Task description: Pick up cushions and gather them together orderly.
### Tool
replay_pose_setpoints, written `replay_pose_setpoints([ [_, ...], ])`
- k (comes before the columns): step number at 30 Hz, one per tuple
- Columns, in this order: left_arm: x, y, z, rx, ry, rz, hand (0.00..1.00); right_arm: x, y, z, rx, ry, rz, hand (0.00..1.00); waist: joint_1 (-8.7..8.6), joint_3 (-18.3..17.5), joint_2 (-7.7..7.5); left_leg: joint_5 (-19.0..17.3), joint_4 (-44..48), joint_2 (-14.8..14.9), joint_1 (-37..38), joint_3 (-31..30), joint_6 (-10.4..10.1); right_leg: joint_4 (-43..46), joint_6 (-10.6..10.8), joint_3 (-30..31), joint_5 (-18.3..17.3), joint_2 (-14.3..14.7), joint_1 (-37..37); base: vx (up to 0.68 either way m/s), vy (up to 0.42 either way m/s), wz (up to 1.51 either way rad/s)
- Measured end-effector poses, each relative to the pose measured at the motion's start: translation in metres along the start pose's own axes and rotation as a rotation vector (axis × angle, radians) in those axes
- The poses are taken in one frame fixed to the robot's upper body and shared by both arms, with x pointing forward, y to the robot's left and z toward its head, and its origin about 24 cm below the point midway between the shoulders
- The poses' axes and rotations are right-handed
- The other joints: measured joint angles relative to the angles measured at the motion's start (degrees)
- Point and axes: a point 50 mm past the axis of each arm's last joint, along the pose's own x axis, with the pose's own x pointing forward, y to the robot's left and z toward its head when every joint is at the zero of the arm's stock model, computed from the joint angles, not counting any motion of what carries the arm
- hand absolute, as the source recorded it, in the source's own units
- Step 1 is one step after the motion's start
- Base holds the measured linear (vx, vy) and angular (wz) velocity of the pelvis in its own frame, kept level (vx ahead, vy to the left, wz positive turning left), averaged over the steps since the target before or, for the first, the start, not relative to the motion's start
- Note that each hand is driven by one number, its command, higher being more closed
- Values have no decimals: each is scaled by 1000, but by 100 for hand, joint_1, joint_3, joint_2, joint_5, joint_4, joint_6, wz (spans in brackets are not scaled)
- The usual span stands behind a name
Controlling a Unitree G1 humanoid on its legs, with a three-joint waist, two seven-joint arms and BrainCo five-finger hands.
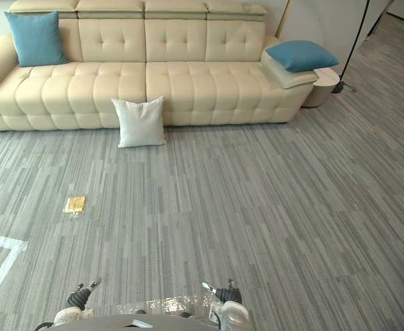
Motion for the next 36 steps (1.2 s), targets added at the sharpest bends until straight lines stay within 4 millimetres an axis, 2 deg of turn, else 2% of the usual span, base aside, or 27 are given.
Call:
replay_pose_setpoints([
  [3, 1, -1, 1, 12, 4, -12, 0, 1, -5, -5, 18, 41, -21, 0, 6, 36, -8, 0, -1, -1, 37, -22, 0, -2, 1, -38, -1, -2, 47, -34, -22, 5],
  [4, 1, -1, 1, 4, 5, -9, 0, 2, -5, -5, 19, 45, -21, 0, 5, 110, 63, -21, -2, -6, 76, -39, -24, -2, 17, -64, -20, -7, 94, -32, -19, 7],
  [14, 3, -2, 2, 20, 12, -8, 0, 4, -9, -12, 58, 110, -48, 0, 34, 135, 40, -35, -3, -12, 77, -39, -21, -2, 22, -78, -30, -12, 102, -3, -2, 1],
  [36, 4, -5, 5, 46, 5, -32, 0, 6, -11, -12, 76, 129, -59, 0, 58, 214, 57, -43, -3, -20, 75, -75, -18, -2, 19, -124, -65, -13, 118, 0, 0, 0],
])
